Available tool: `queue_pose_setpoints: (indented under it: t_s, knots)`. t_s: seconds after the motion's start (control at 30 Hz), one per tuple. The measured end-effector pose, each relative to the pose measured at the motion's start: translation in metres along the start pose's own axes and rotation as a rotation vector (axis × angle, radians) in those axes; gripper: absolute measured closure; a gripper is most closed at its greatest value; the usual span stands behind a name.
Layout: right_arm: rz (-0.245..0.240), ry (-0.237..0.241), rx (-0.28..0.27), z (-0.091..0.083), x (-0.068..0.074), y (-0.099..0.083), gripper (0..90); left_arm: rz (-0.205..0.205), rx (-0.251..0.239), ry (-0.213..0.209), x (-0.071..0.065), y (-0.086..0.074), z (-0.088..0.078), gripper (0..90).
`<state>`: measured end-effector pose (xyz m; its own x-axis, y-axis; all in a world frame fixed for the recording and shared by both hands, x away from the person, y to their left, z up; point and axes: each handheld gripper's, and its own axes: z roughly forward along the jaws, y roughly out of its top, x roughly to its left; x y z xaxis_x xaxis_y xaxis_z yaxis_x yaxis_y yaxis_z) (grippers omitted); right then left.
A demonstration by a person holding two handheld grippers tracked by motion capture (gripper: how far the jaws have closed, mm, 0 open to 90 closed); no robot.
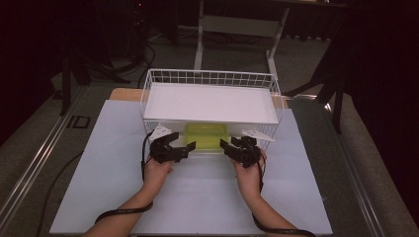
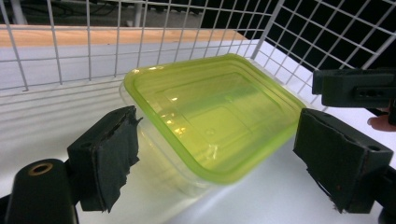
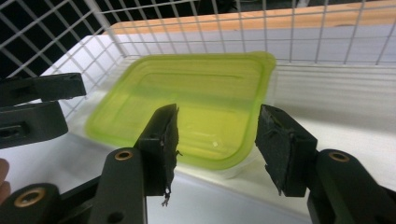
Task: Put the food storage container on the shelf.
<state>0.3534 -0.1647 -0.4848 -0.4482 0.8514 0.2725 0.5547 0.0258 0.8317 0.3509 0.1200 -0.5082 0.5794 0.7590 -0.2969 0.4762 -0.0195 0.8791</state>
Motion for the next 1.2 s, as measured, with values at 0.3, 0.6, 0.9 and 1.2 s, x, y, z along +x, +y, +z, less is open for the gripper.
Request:
queue_pose_setpoints:
  t_s: [0.3, 0.6, 0.9, 1.2]
  knots:
    - [-0.052, 0.032, 0.032, -0.003, 0.02, -0.017, 54.4, 0.056, 0.039, -0.063, -0.016, -0.014, -0.031, 11.2]
    - [-0.135, 0.021, 0.102, 0.018, 0.032, -0.034, 90.0, 0.068, 0.044, -0.116, -0.024, -0.031, -0.062, 5.2]
    - [-0.148, 0.008, 0.14, 0.044, 0.038, -0.038, 90.0, 0.043, 0.019, -0.093, -0.014, -0.046, -0.069, 4.4]
    - [-0.132, 0.001, 0.134, 0.064, 0.039, -0.033, 90.0, 0.024, 0.0, -0.065, -0.005, -0.048, -0.071, 4.4]
